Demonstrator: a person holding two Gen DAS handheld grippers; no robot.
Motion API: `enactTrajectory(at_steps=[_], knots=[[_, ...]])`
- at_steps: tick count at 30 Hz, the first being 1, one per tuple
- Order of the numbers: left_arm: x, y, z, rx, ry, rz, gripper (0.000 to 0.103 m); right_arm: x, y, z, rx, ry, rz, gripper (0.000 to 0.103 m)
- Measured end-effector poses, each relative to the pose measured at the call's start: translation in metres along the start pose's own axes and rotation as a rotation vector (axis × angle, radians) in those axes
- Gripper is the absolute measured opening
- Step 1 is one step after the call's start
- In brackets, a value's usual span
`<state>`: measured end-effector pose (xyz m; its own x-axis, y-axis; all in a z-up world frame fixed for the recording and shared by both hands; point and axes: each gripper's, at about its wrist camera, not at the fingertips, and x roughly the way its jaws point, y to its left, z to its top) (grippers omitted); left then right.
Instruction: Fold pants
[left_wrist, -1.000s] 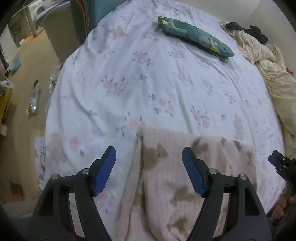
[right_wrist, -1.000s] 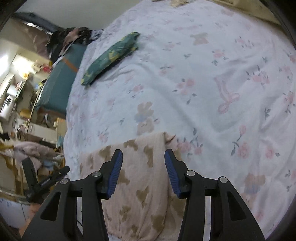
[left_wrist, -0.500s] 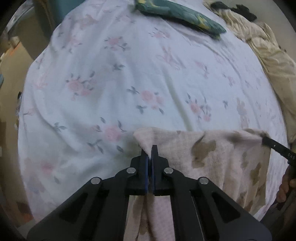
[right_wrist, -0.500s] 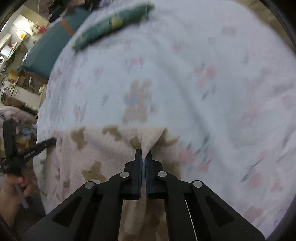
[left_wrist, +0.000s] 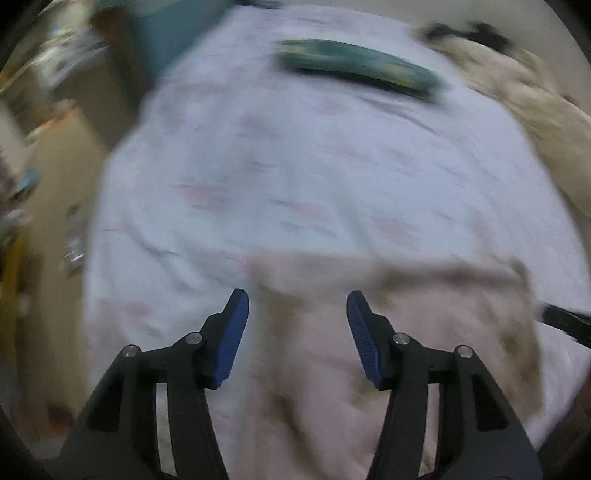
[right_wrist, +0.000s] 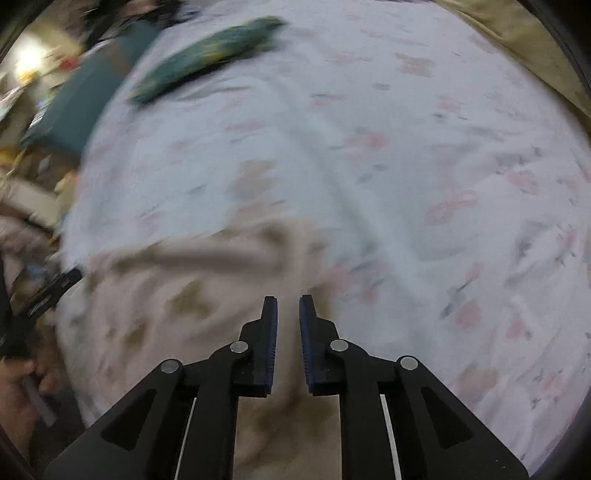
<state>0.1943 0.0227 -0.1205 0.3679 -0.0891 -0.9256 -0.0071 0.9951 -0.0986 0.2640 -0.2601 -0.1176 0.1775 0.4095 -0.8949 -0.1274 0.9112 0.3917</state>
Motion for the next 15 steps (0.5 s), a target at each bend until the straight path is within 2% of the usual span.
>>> enactTrajectory(at_steps=[2,4,5,6,7,8,11,13,15], knots=[[0.005,-0.030,-0.017,0.100,0.090,-0.120,0.051,0.013,0.025,-0.021,-0.073,0.070,0.057,0.014],[0.011,-0.049,-0.038,0.164,0.141,-0.147,0.051,0.032,0.041,-0.035,-0.134,0.135,0.020,0.014],[0.016,-0.053,-0.046,0.186,0.169,-0.140,0.051,0.045,0.046,-0.043,-0.176,0.181,-0.034,0.013],[0.025,-0.056,-0.057,0.216,0.220,-0.101,0.051,0.057,0.048,-0.050,-0.220,0.229,-0.113,0.011],[0.033,-0.056,-0.065,0.235,0.258,-0.049,0.052,0.067,0.044,-0.058,-0.269,0.267,-0.225,0.011],[0.042,-0.051,-0.075,0.246,0.300,0.020,0.055,0.066,0.038,-0.061,-0.278,0.265,-0.262,0.010],[0.035,-0.036,-0.082,0.203,0.299,0.023,0.055,0.053,0.016,-0.061,-0.161,0.295,-0.237,0.010],[0.026,-0.029,-0.081,0.186,0.302,-0.005,0.055,0.046,0.005,-0.065,-0.104,0.305,-0.198,0.010],[0.020,-0.022,-0.079,0.150,0.304,-0.017,0.055,0.036,0.002,-0.065,-0.068,0.282,-0.153,0.012]])
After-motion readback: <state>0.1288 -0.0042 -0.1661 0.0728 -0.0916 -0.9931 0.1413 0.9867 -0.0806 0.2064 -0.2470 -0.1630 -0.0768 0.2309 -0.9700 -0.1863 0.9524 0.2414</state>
